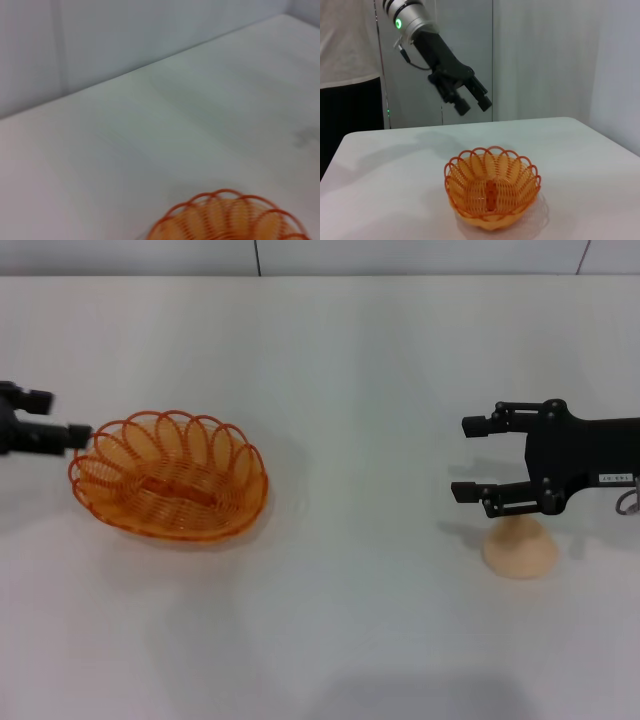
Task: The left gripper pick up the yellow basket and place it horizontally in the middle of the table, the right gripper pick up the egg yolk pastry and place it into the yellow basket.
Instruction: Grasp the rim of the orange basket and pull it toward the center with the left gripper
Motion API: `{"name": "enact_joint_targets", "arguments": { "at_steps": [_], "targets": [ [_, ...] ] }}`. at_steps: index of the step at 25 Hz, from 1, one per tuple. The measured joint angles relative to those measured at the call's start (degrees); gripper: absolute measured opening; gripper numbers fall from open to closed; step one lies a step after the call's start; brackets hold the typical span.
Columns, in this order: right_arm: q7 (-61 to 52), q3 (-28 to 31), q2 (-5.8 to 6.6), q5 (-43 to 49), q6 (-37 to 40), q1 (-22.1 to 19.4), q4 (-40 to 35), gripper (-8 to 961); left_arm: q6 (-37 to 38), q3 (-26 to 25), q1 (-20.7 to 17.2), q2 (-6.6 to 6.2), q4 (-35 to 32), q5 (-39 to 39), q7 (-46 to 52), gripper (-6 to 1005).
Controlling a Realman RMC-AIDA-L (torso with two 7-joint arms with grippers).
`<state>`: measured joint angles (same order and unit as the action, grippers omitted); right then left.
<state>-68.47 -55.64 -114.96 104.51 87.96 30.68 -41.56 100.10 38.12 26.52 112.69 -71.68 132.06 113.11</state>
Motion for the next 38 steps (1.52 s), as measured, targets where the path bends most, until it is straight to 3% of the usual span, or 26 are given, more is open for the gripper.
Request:
{"name": "enact_joint_targets", "arguments": {
  "at_steps": [5,12,22,38],
  "targets": [
    [0.35,0.0,-0.1,0.0,-0.08,0.37,-0.01,776,-2.94,-0.22,3.11,-2.24,1.23,6.28,13.13,725],
    [0.53,-0.58,-0.2,-0.02,-0.12,1.05,-0.01,775,-7.24,0.13,8.33,-2.5,8.09,14.74,16.83,706],
    [0.54,-1.28,-0.26,-0.25,-0.19,1.31,-0.01,773,-14.33,0.31,12.45,-1.96,20.73,19.2,16.79,680],
    [0.53,-1.59,-0.35,-0.45,-0.25,1.32,0.0,772,-20.43,0.99,13.15,0.04,26.75,21.27,16.96,637]
  ]
}}
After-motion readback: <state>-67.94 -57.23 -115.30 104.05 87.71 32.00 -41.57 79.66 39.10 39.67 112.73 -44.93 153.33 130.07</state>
